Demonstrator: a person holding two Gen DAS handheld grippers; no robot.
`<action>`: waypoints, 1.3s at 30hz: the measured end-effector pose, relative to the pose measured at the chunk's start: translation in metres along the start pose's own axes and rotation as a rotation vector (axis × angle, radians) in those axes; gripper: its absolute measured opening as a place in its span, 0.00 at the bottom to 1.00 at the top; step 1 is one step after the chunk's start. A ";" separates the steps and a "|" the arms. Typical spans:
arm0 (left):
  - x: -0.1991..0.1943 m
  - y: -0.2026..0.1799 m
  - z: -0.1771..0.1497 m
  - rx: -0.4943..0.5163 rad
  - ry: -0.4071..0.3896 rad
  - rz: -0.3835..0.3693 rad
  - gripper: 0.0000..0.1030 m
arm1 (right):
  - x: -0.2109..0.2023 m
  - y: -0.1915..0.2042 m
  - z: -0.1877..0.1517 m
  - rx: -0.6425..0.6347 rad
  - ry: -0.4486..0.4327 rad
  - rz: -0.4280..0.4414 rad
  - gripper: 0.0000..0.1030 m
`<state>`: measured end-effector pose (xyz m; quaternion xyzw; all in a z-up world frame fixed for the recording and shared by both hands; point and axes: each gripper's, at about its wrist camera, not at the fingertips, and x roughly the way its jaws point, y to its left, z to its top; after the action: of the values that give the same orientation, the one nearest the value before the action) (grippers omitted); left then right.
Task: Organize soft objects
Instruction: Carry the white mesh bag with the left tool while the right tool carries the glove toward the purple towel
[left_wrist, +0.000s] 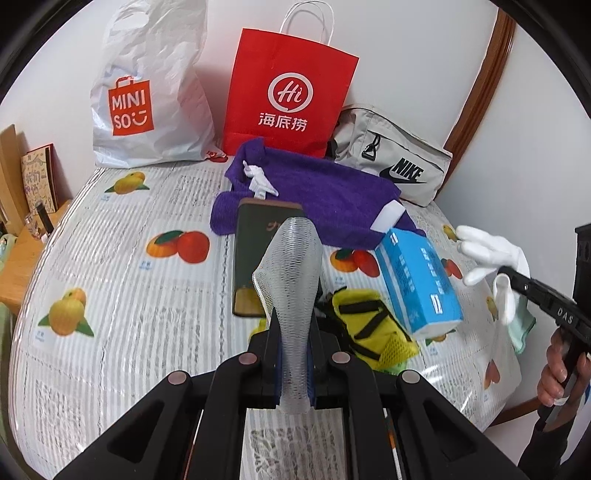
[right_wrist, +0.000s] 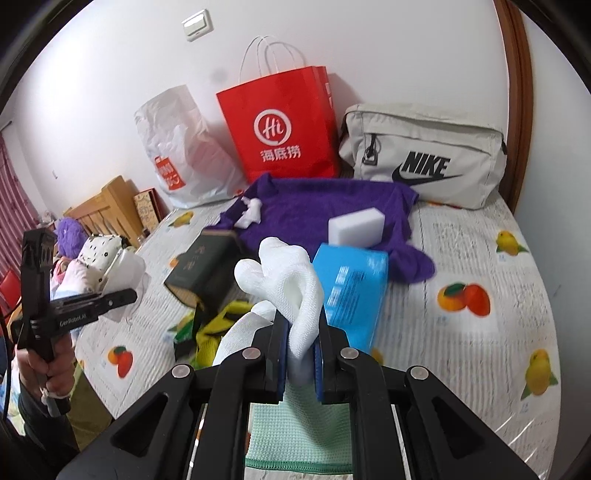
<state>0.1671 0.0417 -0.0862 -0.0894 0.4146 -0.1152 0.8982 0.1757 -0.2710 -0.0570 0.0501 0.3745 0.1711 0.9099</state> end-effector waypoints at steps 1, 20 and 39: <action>0.001 -0.001 0.004 0.001 0.002 -0.001 0.09 | 0.001 0.000 0.003 0.000 -0.002 -0.001 0.11; 0.049 -0.004 0.104 0.025 0.002 0.042 0.09 | 0.055 -0.021 0.109 -0.003 -0.035 -0.083 0.11; 0.142 -0.004 0.189 0.014 0.059 -0.003 0.09 | 0.166 -0.060 0.180 0.031 0.025 -0.124 0.11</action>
<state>0.4010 0.0102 -0.0672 -0.0803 0.4401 -0.1218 0.8860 0.4274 -0.2627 -0.0519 0.0389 0.3906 0.1094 0.9132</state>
